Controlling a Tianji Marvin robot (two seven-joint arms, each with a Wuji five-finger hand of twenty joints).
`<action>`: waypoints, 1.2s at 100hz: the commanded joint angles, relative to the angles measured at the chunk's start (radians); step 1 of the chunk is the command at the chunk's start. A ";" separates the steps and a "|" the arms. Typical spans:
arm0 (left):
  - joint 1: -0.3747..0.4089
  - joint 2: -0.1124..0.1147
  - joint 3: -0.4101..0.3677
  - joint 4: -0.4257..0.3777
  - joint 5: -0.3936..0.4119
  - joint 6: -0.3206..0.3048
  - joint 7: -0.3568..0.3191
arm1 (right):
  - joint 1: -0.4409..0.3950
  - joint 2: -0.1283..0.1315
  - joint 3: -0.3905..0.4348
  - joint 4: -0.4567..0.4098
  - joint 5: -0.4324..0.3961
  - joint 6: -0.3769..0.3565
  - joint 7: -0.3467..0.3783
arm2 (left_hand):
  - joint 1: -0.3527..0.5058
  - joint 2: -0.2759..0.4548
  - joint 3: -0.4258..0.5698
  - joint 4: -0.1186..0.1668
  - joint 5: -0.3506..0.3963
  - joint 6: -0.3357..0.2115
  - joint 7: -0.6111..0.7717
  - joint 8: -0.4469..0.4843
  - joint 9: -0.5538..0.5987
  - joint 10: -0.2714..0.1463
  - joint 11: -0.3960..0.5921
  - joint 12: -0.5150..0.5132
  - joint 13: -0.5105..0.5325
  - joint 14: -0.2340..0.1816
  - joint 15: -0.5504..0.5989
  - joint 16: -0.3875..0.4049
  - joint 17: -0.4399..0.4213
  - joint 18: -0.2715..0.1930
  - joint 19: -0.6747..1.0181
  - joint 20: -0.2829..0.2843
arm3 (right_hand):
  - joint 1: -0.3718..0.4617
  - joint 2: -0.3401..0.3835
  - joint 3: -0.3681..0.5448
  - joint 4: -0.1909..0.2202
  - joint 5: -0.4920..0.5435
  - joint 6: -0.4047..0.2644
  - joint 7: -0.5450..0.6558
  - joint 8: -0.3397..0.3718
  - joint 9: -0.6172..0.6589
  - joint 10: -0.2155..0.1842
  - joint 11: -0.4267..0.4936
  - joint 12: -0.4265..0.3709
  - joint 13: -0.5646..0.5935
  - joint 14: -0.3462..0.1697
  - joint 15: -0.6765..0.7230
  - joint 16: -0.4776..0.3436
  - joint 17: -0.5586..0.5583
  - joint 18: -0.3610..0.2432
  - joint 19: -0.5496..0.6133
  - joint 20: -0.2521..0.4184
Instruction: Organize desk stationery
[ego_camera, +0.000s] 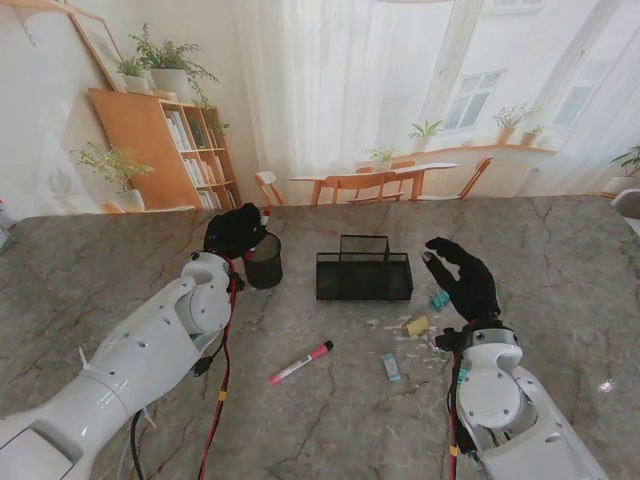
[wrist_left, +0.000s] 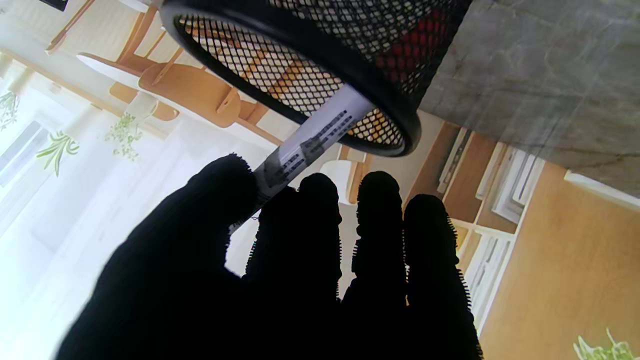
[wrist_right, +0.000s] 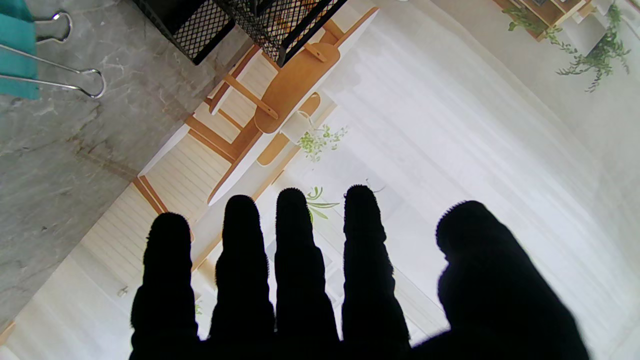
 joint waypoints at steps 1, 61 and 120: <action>0.001 -0.010 0.010 0.013 -0.008 -0.009 -0.003 | -0.002 0.000 0.000 0.002 -0.001 0.002 0.009 | 0.123 0.044 0.010 -0.066 -0.015 -0.030 0.052 0.018 -0.026 -0.087 -0.040 0.030 -0.041 -0.012 -0.006 -0.005 -0.027 -0.051 -0.013 0.029 | 0.007 0.034 -0.022 0.030 0.009 -0.007 0.004 0.006 0.000 0.004 0.014 0.013 0.006 0.003 0.001 0.011 -0.005 0.010 0.020 0.021; 0.011 0.033 0.022 -0.023 0.064 -0.075 -0.068 | -0.005 -0.002 0.003 0.000 0.001 0.005 0.001 | 0.136 0.308 -0.388 -0.168 -0.163 -0.041 -0.874 -0.552 -0.416 0.066 -0.798 -0.723 -0.384 -0.036 -0.533 -0.372 -0.263 -0.068 -0.616 -0.194 | 0.008 0.034 -0.022 0.031 0.016 -0.006 0.007 0.007 0.003 0.005 0.015 0.014 0.008 0.003 0.002 0.011 -0.006 0.010 0.020 0.020; 0.198 0.166 -0.114 -0.403 0.319 -0.217 -0.293 | -0.003 -0.002 0.002 0.000 0.013 -0.005 0.010 | 0.041 0.315 -0.410 -0.199 -0.120 -0.001 -0.917 -0.700 -0.349 0.099 -0.848 -0.828 -0.354 -0.030 -0.697 -0.544 -0.283 -0.037 -0.894 -0.132 | 0.010 0.034 -0.023 0.030 0.019 -0.005 0.008 0.007 0.004 0.008 0.015 0.014 0.008 0.002 0.001 0.010 -0.006 0.009 0.020 0.019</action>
